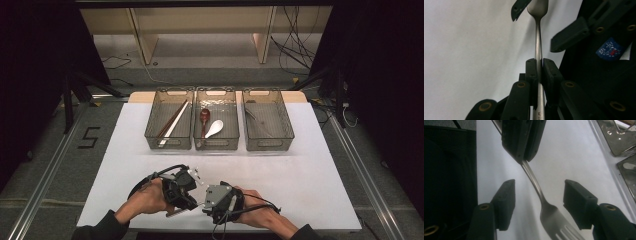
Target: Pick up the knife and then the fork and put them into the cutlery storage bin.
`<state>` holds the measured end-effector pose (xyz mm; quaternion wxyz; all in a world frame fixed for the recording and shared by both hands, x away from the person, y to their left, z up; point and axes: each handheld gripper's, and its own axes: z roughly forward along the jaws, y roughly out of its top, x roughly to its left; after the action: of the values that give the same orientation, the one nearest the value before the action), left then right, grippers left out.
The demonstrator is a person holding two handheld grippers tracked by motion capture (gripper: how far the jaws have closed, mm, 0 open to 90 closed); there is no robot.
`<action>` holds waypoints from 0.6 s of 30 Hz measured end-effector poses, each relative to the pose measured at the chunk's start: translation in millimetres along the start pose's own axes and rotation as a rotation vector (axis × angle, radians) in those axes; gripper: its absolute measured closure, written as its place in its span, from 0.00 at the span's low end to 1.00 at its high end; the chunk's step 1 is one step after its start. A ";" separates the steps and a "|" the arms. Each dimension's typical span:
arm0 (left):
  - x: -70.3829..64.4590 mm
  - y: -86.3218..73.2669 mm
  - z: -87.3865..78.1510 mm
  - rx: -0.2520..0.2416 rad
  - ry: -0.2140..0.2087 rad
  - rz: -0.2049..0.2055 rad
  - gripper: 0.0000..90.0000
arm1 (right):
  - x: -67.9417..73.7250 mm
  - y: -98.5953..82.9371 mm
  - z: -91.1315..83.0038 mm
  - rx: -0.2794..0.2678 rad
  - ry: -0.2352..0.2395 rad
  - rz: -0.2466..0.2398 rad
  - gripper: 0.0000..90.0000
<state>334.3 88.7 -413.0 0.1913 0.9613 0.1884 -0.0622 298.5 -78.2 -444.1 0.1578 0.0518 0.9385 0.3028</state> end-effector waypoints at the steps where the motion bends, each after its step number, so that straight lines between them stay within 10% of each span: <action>1: -0.2 0.7 0.1 -0.001 -0.003 -0.001 0.92 | 0.1 0.3 0.4 0.001 -0.002 -0.004 0.52; 18: 1.7 5.1 3.3 0.006 -0.055 -0.012 0.91 | 5.3 -2.3 0.9 0.023 -0.009 -0.122 0.88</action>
<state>337.6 83.6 -414.6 0.1930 0.9587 0.1886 -0.0902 293.8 -78.6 -447.5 0.1798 -0.0023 0.9426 0.2813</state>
